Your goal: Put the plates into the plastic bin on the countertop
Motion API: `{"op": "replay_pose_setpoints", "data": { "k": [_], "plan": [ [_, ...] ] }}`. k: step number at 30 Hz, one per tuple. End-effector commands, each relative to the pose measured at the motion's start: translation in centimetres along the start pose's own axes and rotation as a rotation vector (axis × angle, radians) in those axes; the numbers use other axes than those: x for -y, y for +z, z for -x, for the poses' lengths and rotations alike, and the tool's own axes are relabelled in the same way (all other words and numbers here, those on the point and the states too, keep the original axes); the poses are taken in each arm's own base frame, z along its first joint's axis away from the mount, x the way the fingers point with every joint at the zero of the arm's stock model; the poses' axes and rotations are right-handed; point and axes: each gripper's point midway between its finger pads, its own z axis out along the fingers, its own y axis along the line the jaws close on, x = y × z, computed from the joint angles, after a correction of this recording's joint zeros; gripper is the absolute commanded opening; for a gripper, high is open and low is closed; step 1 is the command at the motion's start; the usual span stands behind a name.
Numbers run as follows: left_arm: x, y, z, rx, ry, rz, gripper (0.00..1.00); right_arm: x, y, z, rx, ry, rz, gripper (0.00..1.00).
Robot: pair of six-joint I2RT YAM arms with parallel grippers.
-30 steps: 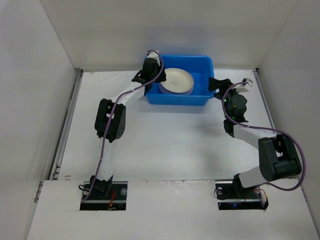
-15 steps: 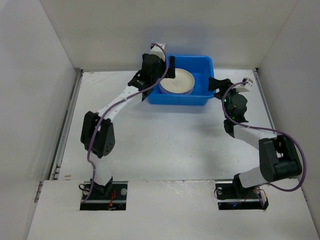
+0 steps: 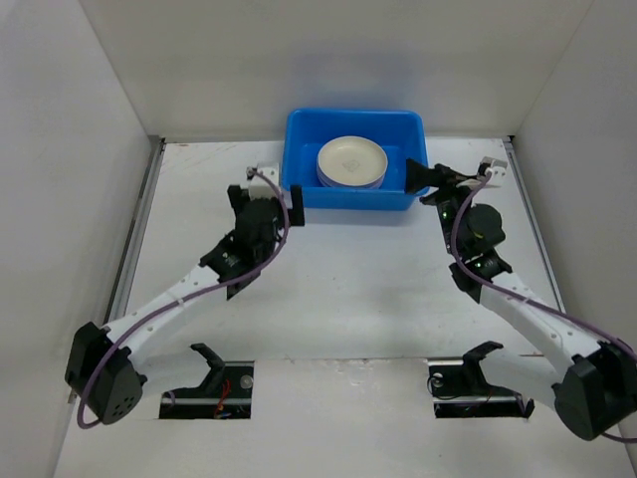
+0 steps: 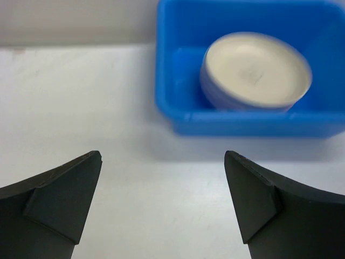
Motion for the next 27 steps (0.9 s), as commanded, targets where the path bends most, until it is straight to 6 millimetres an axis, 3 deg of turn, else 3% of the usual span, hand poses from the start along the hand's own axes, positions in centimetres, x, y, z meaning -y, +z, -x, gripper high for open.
{"op": "replay_pose_setpoints", "data": {
  "k": [1, 3, 4, 7, 15, 20, 27],
  "plan": [
    [-3.3, -2.2, -3.8, -0.026, -0.019, 0.147, 1.0, 2.3, -2.6, -0.9, -0.045, -0.122, -0.12, 0.88],
    [-4.3, -3.2, -6.1, -0.051, -0.032, 0.179, 1.0, 3.3, -4.6, -1.7, -0.065, -0.151, -0.157, 0.92],
    [-4.4, -3.6, -6.9, -0.063, -0.031, 0.177, 1.0, 4.0, -5.6, -1.9, -0.064, -0.157, -0.181, 0.99],
    [-4.7, -4.6, -9.2, -0.097, -0.016, 0.184, 1.0, 6.4, -8.5, -2.5, -0.047, -0.153, -0.251, 1.0],
    [-5.0, -5.3, -12.2, -0.127, 0.033, 0.208, 1.0, 12.4, -14.4, -2.4, 0.068, -0.142, -0.449, 1.0],
    [-3.8, -5.7, -11.5, -0.09, -0.011, 0.165, 1.0, 13.7, -15.9, -2.3, 0.109, -0.124, -0.482, 1.0],
    [-2.6, -5.8, -11.5, -0.036, -0.072, 0.126, 1.0, 14.9, -16.0, -3.9, 0.092, -0.131, -0.507, 1.0]
  ]
}}
